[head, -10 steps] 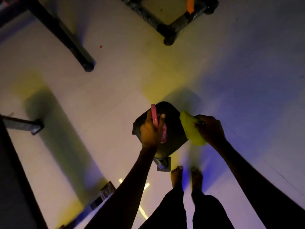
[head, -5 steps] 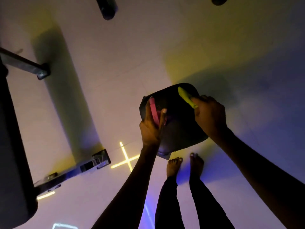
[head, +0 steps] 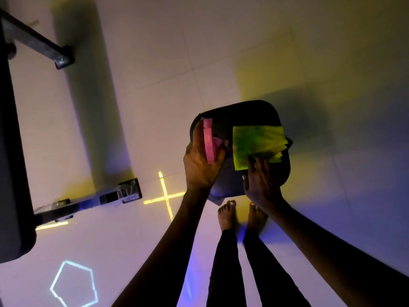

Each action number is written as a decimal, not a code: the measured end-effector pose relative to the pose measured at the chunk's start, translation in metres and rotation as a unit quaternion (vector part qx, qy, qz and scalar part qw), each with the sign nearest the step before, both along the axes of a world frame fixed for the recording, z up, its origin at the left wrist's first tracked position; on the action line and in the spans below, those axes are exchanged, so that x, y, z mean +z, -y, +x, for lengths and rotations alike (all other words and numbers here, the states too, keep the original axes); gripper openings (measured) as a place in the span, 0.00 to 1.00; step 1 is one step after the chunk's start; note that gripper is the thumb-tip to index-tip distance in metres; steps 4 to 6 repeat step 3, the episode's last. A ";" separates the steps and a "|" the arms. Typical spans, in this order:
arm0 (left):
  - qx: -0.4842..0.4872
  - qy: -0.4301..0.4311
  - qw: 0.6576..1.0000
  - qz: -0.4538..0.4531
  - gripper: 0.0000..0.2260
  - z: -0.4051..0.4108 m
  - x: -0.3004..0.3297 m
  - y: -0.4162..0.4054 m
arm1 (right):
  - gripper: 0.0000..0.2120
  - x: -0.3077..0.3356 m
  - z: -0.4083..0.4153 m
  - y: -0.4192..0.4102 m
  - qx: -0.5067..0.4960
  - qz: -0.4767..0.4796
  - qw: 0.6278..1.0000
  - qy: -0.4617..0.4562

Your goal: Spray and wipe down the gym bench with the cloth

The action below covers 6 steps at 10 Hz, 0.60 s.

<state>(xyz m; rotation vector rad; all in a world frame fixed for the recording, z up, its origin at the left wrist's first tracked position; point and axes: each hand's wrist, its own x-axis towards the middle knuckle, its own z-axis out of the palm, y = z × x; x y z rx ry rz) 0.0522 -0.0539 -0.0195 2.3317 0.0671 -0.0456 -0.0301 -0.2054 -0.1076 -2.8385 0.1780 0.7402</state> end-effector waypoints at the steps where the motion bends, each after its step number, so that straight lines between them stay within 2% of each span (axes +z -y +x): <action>1: -0.012 -0.015 1.000 -0.004 0.36 -0.007 0.006 -0.006 | 0.29 0.019 -0.001 0.005 -0.028 0.024 0.999 0.019; 2: -0.037 -0.026 0.999 -0.023 0.39 -0.012 0.009 -0.014 | 0.29 0.042 0.008 0.015 -0.047 0.031 0.996 0.062; 3: -0.062 -0.053 0.997 -0.004 0.43 -0.021 0.020 -0.024 | 0.33 0.069 0.016 0.022 -0.054 0.025 0.997 0.057; 6: -0.062 -0.053 0.997 -0.004 0.43 -0.021 0.020 -0.024 | 0.33 0.069 0.016 0.022 -0.054 0.025 0.997 0.057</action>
